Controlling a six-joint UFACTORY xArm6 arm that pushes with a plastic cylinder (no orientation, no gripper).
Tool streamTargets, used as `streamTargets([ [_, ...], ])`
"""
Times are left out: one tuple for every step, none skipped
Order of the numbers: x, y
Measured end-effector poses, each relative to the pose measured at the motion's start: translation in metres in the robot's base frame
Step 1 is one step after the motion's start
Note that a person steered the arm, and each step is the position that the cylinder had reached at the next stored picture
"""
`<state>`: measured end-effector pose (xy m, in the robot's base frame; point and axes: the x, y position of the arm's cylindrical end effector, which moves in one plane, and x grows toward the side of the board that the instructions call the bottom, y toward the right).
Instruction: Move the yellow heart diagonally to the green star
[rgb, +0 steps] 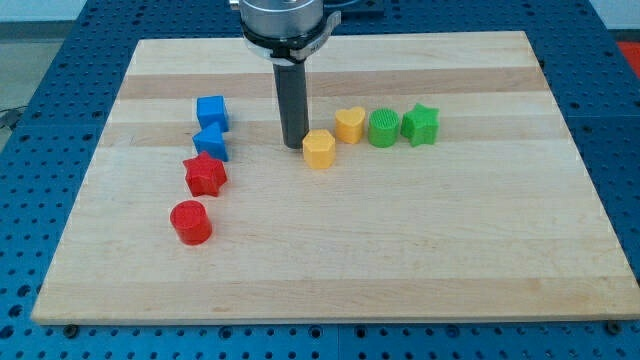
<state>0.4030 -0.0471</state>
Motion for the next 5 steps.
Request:
streamTargets([
  [-0.013,0.014],
  [-0.025,0.05],
  [-0.027,0.067],
  [-0.019,0.085],
  [-0.015,0.114],
])
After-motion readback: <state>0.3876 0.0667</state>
